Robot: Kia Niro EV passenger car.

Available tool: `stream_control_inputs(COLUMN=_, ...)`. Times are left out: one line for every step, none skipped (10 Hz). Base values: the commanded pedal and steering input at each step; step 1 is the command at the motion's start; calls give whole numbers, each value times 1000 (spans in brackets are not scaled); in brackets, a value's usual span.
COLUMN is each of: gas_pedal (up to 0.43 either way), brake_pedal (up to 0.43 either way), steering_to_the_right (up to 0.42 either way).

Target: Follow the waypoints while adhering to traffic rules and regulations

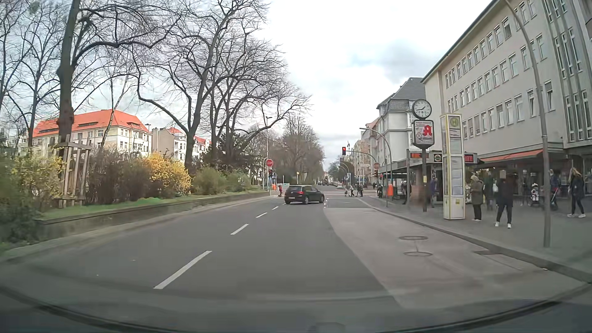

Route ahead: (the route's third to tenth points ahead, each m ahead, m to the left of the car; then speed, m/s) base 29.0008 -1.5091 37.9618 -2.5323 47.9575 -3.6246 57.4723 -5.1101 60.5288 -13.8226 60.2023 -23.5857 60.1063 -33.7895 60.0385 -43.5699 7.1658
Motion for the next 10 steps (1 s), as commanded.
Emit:
stream_control_inputs(gas_pedal=0, brake_pedal=0, steering_to_the_right=10)
stream_control_inputs(gas_pedal=0, brake_pedal=0, steering_to_the_right=9)
stream_control_inputs(gas_pedal=0, brake_pedal=0, steering_to_the_right=10)
stream_control_inputs(gas_pedal=0, brake_pedal=0, steering_to_the_right=11)
stream_control_inputs(gas_pedal=0, brake_pedal=12, steering_to_the_right=16)
stream_control_inputs(gas_pedal=0, brake_pedal=73, steering_to_the_right=17)
stream_control_inputs(gas_pedal=0, brake_pedal=104, steering_to_the_right=18)
stream_control_inputs(gas_pedal=0, brake_pedal=134, steering_to_the_right=23)
stream_control_inputs(gas_pedal=0, brake_pedal=146, steering_to_the_right=25)
stream_control_inputs(gas_pedal=0, brake_pedal=152, steering_to_the_right=25)
